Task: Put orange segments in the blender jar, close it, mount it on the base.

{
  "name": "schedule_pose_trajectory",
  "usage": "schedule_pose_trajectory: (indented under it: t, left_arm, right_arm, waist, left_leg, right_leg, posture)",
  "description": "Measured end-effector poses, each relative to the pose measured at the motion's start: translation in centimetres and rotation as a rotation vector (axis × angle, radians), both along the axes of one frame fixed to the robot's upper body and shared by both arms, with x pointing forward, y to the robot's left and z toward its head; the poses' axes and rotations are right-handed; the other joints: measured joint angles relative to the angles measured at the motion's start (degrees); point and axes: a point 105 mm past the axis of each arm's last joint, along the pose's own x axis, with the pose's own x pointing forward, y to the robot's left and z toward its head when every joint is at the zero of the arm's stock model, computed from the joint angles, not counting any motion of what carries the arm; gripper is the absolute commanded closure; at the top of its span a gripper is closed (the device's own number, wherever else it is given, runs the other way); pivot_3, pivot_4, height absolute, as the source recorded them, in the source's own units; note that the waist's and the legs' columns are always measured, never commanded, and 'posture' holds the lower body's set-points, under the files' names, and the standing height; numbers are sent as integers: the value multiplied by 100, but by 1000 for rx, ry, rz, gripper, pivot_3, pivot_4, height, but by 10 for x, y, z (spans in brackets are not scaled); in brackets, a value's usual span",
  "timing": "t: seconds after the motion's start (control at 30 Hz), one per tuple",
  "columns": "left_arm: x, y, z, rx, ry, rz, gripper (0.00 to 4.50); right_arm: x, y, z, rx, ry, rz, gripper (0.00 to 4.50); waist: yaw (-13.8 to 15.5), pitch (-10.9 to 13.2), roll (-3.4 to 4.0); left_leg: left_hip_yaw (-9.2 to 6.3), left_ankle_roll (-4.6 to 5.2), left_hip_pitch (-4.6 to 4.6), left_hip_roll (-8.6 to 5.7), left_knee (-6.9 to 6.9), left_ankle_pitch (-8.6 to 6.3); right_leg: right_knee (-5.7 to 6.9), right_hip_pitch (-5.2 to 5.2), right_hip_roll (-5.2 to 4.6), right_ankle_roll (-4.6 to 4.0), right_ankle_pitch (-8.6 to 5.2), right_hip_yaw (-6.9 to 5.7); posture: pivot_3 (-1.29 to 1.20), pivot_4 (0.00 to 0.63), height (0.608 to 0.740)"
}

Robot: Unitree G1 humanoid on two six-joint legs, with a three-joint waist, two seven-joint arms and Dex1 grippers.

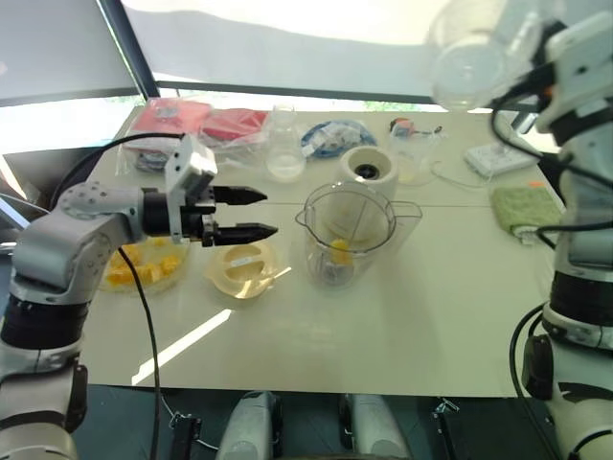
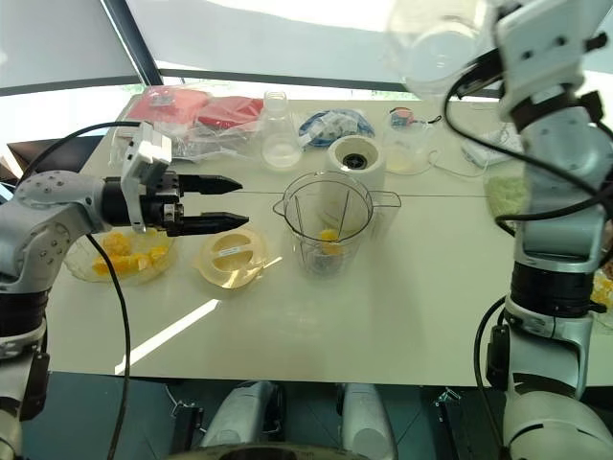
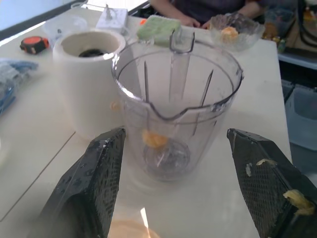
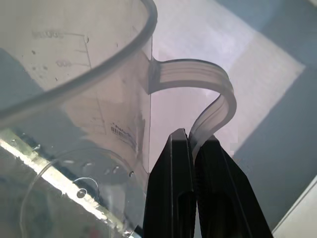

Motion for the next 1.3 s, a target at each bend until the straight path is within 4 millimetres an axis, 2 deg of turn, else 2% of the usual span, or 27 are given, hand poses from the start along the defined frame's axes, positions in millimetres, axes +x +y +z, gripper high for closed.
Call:
schedule_pose_trajectory:
  t: [0.07, 0.13, 0.2, 0.33, 0.53, 0.63, 0.73, 0.83, 0.93, 1.03, 1.17, 1.27, 1.3]
  left_arm:
    - [0, -2, 7, -36, -5, -3, 1099]
    - [2, -3, 10, -60, -13, 14, 1099]
    - [6, -6, 10, -86, -16, 41, 1099]
    - [15, -8, 6, -113, -12, 123, 1099]
    - [15, -2, -12, -84, 15, 188, 1099]
    - [15, -3, -11, -83, 5, 203, 1099]
    - [15, -4, -11, -87, 4, 219, 1099]
    - [11, -4, -16, -70, 20, 222, 1099]
    - [3, -3, -22, -51, 54, 206, 1099]
    - [-5, -3, -26, -33, 76, 192, 1099]
    - [-7, -2, -22, -44, 65, 187, 1099]
    - [-7, -2, -22, -46, 68, 188, 1099]
    - [-7, -3, -22, -47, 68, 188, 1099]
  right_arm:
    - [-6, -41, -14, 224, 29, -137, 4425]
    - [-15, -82, -46, 457, 63, -284, 4425]
    - [-26, -106, -85, 597, 104, -402, 4425]
    - [-37, -121, -148, 675, 197, -531, 4425]
    - [-40, -125, -210, 716, 279, -621, 4425]
    - [-34, -125, -225, 745, 276, -637, 4425]
    - [-23, -127, -246, 857, 266, -659, 4425]
    - [-11, -122, -267, 911, 301, -659, 4425]
    - [-4, -120, -274, 920, 315, -659, 4425]
    - [-1, -120, -273, 901, 309, -661, 4425]
    - [1, -118, -275, 896, 307, -657, 4425]
    - [3, -115, -279, 885, 326, -655, 3555]
    - [3, -114, -280, 881, 328, -657, 3023]
  waist:
    - [-3, -2, -2]
    - [-4, -3, -2]
    - [-9, -4, 0]
    - [-79, -3, 6]
    - [-171, -5, 8]
    - [-195, -5, 8]
    - [-201, -5, 8]
    - [-205, -4, 9]
    - [-202, -4, 10]
    - [-193, -4, 10]
    - [-193, -4, 9]
    - [-198, -3, 9]
    - [-198, -3, 9]
  left_leg:
    - [-2, 0, 0, -2, -1, 0]
    - [-4, 0, 1, -4, -3, 0]
    - [-4, 0, 3, -6, -5, 0]
    - [2, 0, 12, -9, -5, 0]
    - [-2, -2, 14, -7, -5, 1]
    - [-1, -2, 15, -8, -4, 1]
    - [-2, -3, 15, -8, -4, 2]
    - [-2, -3, 15, -8, -9, 2]
    - [-3, -3, 14, -5, -10, 2]
    - [-4, -3, 13, -4, -10, 2]
    - [-4, -3, 14, -7, -8, 2]
    - [-5, -3, 14, -9, -8, 2]
    - [-5, -3, 14, -8, -8, 2]
  right_leg:
    - [0, 0, 1, 0, 0, -1]
    - [1, 0, 3, 2, 1, -2]
    - [6, 0, 3, 3, 2, -2]
    - [13, -1, 6, 4, 2, 6]
    - [18, 0, 8, 3, 2, 9]
    - [17, 1, 7, 3, 2, 11]
    - [16, 2, 8, 3, 2, 12]
    - [15, 1, 9, 4, 2, 11]
    - [13, 1, 8, 4, 2, 11]
    - [10, 2, 5, 3, 1, 11]
    - [8, 5, 5, 2, 1, 11]
    - [8, 5, 7, 3, 1, 11]
    - [8, 5, 7, 3, 1, 11]
  posture:
    - [0, 150, 740]
    - [0, 150, 740]
    - [0, 150, 740]
    - [0, 150, 740]
    - [0, 150, 740]
    - [0, 150, 740]
    - [0, 150, 740]
    - [0, 150, 740]
    - [0, 150, 740]
    - [0, 150, 740]
    - [0, 150, 740]
    - [0, 150, 740]
    - [0, 150, 740]
